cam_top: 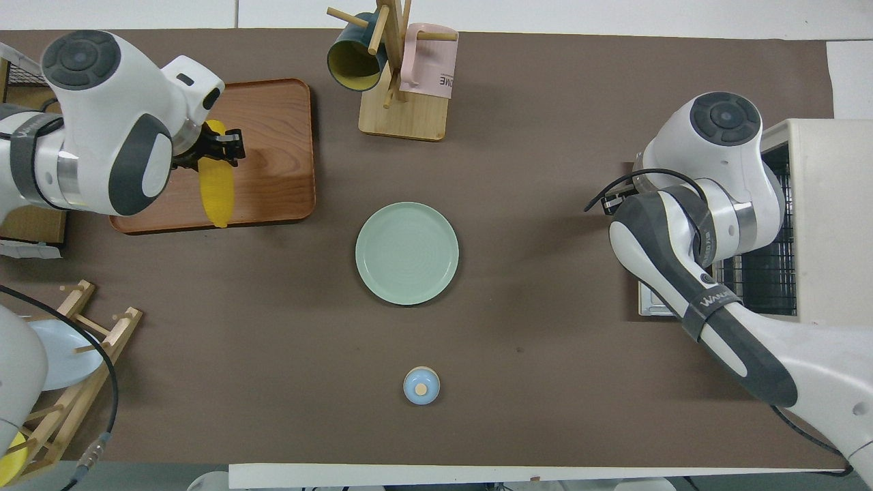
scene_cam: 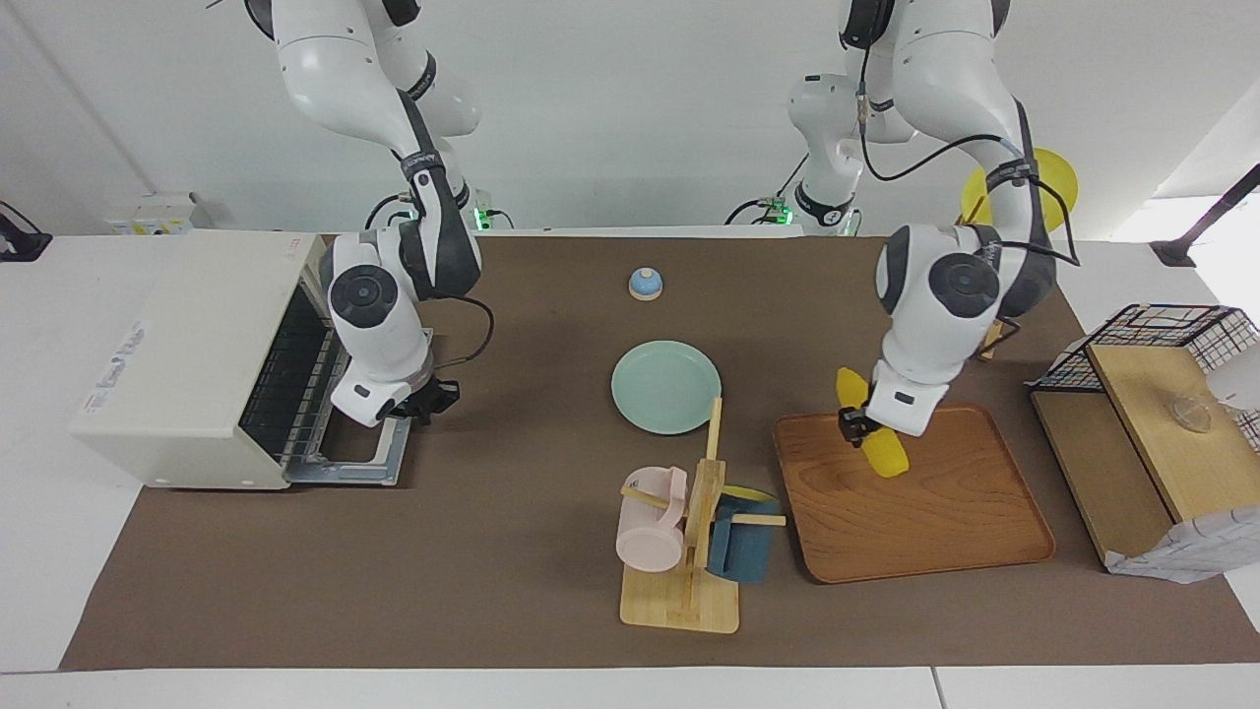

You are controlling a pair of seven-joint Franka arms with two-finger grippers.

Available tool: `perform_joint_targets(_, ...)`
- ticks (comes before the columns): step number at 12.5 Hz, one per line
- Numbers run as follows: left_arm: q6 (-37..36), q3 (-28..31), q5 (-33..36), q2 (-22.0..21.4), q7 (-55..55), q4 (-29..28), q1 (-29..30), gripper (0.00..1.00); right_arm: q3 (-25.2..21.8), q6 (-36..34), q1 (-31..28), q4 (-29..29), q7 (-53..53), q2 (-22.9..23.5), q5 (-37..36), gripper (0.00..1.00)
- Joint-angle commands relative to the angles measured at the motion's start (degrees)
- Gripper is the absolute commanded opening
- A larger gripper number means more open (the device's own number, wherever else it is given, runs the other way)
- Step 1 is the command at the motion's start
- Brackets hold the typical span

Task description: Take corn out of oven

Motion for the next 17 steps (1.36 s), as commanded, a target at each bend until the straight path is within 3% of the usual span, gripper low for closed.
perform_joint_targets(1, 3.4, -0.6, 1.4, 8.4, 2.8, 7.0, -0.1, 0.0, 0.3, 2.6, -1.4, -2.5, -0.2, -0.5, -1.3, 0.01)
perform_joint_targets(3, 5.6, -0.6, 1.9, 8.8, 6.0, 7.0, 1.6, 0.04, 0.2, 1.8, -1.4, -2.2, -0.4, -0.5, -4.6, 0.01)
perform_joint_targets(4, 6.0, -0.6, 2.0, 8.8, 6.1, 7.1, 1.8, 0.19, 0.2, -0.2, -1.6, -0.9, -0.8, -0.4, -7.7, 0.01)
perform_joint_targets(5, 6.0, -0.6, 2.5, 8.8, 6.1, 7.0, 1.4, 0.79, 0.3, -3.4, -1.6, 1.2, -2.1, -0.4, -9.5, 0.01)
perform_joint_targets(6, 4.7, -0.5, 2.7, 8.3, 5.4, 6.8, 0.9, 1.0, 0.3, -6.5, -1.7, 3.9, -5.2, -0.4, -9.8, 0.01)
perform_joint_targets(7, 3.0, -0.5, 2.7, 7.1, 5.3, 6.4, 0.9, 1.0, 0.2, -8.9, -2.1, 5.9, -8.6, -0.6, -9.8, 0.01)
perform_joint_targets(9, -1.9, -0.6, 2.7, 0.1, 5.5, 3.6, 1.8, 1.0, 0.3, -12.4, -4.6, 7.4, -13.2, -2.6, -9.6, 0.01)
perform_joint_targets(13, -25.3, -0.6, 2.0, -16.5, 6.5, 1.0, 3.7, 1.0, 0.4, -15.8, -8.7, 7.9, -19.8, -6.9, -8.0, 0.01)
perform_joint_targets(15, -32.1, -0.5, 0.0, -23.6, 7.9, 0.9, 5.3, 1.0, 0.3, -18.2, -10.1, 9.1, -21.6, -8.0, -4.9, 0.02)
perform_joint_targets(16, -34.8, -0.5, -2.9, -26.2, 10.0, 1.1, 7.6, 1.0, 0.3, -19.3, -10.2, 9.7, -21.6, -8.7, -3.9, 0.13)
perform_joint_targets(17, -36.3, -0.5, -4.4, -27.7, 14.3, 1.6, 8.7, 1.0, 0.3, -20.9, -10.1, 10.7, -21.5, -9.4, -3.2, 0.46)
